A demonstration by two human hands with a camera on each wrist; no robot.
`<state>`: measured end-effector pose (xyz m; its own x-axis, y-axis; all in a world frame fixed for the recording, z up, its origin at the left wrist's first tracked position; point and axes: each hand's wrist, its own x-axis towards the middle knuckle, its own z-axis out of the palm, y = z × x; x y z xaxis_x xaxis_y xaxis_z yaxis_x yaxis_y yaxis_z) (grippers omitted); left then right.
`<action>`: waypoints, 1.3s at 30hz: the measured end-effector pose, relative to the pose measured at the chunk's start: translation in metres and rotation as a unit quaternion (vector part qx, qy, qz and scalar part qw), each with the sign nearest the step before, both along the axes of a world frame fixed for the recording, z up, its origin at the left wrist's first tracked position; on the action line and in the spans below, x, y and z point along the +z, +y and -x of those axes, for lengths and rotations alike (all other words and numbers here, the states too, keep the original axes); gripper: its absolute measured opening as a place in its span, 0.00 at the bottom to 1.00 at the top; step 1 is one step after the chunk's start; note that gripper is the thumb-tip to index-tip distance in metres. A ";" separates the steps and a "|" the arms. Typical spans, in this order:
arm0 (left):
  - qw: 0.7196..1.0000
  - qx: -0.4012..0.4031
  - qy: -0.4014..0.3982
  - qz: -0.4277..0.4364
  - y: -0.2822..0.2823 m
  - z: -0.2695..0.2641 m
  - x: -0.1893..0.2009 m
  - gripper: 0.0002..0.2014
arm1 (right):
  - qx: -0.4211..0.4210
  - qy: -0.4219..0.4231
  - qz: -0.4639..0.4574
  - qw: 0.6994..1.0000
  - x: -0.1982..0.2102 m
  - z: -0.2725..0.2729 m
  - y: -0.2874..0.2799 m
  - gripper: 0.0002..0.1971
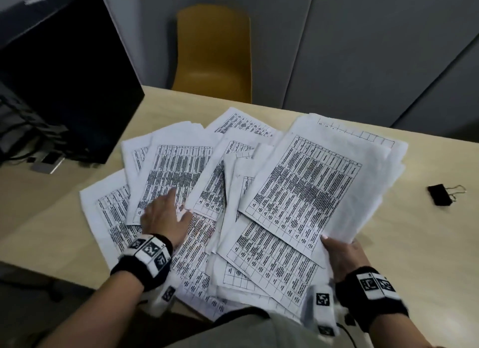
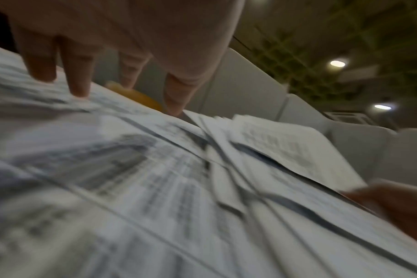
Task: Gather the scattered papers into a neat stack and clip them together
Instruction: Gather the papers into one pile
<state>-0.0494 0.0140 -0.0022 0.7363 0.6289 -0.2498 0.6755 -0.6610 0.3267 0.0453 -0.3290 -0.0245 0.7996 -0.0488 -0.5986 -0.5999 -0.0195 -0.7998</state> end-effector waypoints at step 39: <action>0.900 0.284 -0.241 0.226 0.062 0.009 -0.016 0.04 | 0.031 0.035 -0.003 0.999 0.019 -0.002 0.010 0.13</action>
